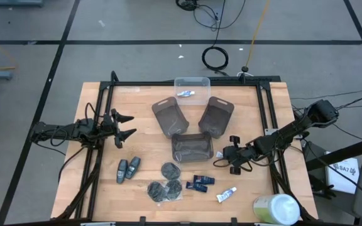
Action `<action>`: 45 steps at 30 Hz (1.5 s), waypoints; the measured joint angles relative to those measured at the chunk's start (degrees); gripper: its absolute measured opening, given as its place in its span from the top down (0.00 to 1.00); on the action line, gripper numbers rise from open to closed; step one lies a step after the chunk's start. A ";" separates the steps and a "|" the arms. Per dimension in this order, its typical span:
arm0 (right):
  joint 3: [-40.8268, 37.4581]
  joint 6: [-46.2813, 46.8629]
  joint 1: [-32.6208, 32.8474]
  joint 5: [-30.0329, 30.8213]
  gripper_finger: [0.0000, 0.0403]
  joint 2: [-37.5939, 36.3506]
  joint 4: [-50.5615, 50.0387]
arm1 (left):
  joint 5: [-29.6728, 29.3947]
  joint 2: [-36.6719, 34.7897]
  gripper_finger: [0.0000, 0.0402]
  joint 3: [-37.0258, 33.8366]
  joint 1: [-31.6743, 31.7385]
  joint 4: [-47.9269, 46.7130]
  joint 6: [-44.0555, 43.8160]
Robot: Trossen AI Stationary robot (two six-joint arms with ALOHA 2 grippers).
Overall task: Pick & Place Travel size toiletries
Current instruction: Put the top white toothpaste tube into the white transparent bin
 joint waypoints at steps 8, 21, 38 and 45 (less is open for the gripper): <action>0.00 -3.15 0.02 -0.07 0.87 -5.59 0.09 | 0.00 0.00 0.26 0.00 0.01 -0.02 0.00; -0.01 -14.94 0.00 0.25 0.87 -16.97 8.99 | 0.00 0.00 0.26 0.00 0.00 0.00 0.01; 0.00 -24.21 -4.22 0.35 0.86 -17.09 31.48 | 0.00 -0.01 0.26 0.00 -0.01 -0.02 -0.01; 0.00 -25.11 -7.91 0.33 0.86 -17.03 32.21 | 0.00 0.01 0.26 0.00 -0.01 -0.01 0.00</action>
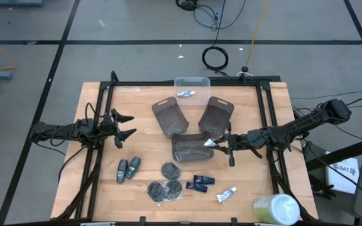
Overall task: Pick & Place Travel size toiletries
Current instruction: Put the top white toothpaste tube into the white transparent bin
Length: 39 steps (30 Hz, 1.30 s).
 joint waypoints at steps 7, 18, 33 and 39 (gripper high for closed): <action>0.00 -2.86 -5.10 -0.01 0.86 0.00 1.94 | 0.00 -0.02 0.26 0.00 0.00 0.01 0.01; 0.16 -4.27 -21.26 -0.35 0.86 5.24 14.76 | 0.00 -0.01 0.26 0.00 0.00 0.01 0.01; 24.20 -6.13 -38.26 -12.48 0.86 20.22 -7.52 | 0.00 -0.02 0.26 -0.02 0.02 0.01 0.01; 36.35 -8.18 -43.68 -12.51 0.86 27.77 -16.46 | 0.00 0.00 0.26 0.00 0.01 0.01 0.00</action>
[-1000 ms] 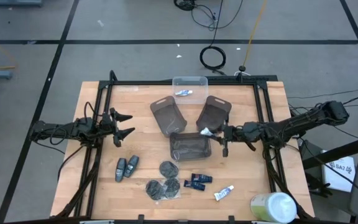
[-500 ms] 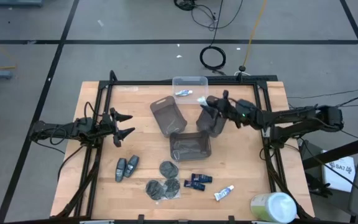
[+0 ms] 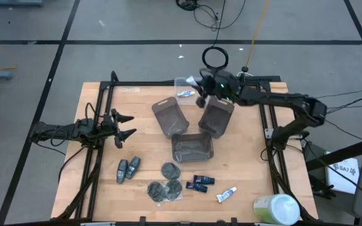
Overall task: Pick & Place Travel size toiletries
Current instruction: Put the top white toothpaste tube into the white transparent bin
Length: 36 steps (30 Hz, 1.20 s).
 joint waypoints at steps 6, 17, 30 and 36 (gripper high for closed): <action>9.76 0.78 -4.52 -3.82 0.86 8.41 -6.16 | 0.00 0.00 0.26 0.00 -0.01 -0.04 0.01; 12.86 5.13 -9.92 -5.87 0.86 18.22 -8.23 | 0.00 0.00 0.26 -0.02 -0.01 -0.02 0.01; 12.79 6.12 -10.04 -5.77 0.86 19.81 -12.99 | 0.00 -0.01 0.26 0.00 -0.01 -0.02 0.01; 11.61 6.14 -9.64 -5.77 0.86 19.81 -13.63 | 0.00 -0.02 0.26 0.00 -0.01 -0.02 0.01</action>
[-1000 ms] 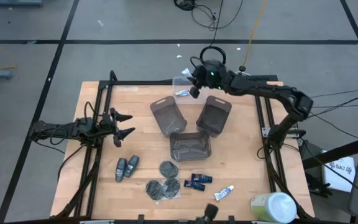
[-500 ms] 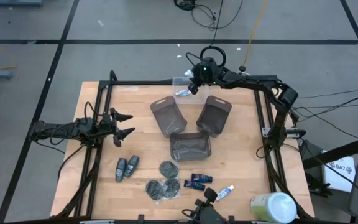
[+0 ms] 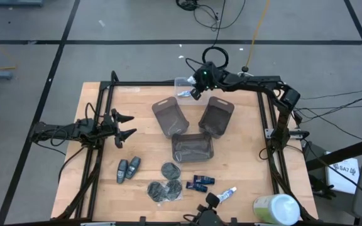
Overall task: Pick & Place Travel size toiletries
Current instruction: Put the top white toothpaste tube into the white transparent bin
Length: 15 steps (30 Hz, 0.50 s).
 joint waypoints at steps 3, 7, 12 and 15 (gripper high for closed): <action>-1.15 0.48 0.08 -0.02 0.86 0.00 0.24 | 0.00 0.02 0.26 0.00 0.00 0.00 -0.01; -2.02 0.83 0.08 -0.01 0.86 0.00 0.72 | 0.00 0.02 0.26 0.00 0.01 0.00 -0.02; -2.67 0.85 0.17 -0.02 0.86 0.00 1.14 | 0.00 0.02 0.26 0.00 0.00 0.01 0.00; -2.80 0.86 0.17 0.00 0.86 0.00 0.85 | 0.00 0.01 0.26 0.00 0.01 0.02 0.00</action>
